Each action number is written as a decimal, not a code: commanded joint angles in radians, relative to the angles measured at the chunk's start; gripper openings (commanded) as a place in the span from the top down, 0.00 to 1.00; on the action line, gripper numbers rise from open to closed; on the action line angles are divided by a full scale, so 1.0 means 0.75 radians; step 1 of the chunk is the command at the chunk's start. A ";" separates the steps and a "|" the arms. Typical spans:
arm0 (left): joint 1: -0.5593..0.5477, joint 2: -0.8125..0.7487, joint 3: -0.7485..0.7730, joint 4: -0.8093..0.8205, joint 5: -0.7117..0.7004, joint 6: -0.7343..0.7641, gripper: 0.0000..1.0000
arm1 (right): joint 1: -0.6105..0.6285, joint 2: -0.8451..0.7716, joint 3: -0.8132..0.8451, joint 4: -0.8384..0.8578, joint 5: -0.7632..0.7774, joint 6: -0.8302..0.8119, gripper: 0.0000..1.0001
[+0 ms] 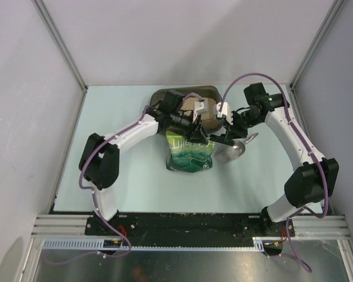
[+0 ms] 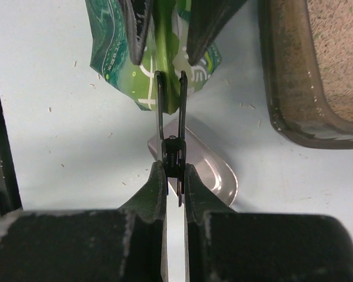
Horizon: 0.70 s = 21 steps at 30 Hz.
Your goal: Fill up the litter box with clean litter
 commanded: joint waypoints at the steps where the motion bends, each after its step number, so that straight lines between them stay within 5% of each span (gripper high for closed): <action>1: 0.068 -0.196 -0.116 0.015 -0.003 -0.008 0.54 | 0.058 -0.001 0.097 0.038 0.063 -0.045 1.00; 11: 0.189 -0.356 -0.323 0.015 0.005 -0.008 0.57 | 0.168 0.027 0.122 0.036 0.167 -0.055 1.00; 15: 0.193 -0.376 -0.349 0.009 0.007 0.017 0.78 | 0.205 0.046 0.138 0.053 0.178 -0.037 1.00; 21: 0.193 -0.364 -0.321 0.007 0.044 0.015 0.92 | 0.295 0.093 0.169 0.088 0.202 0.008 1.00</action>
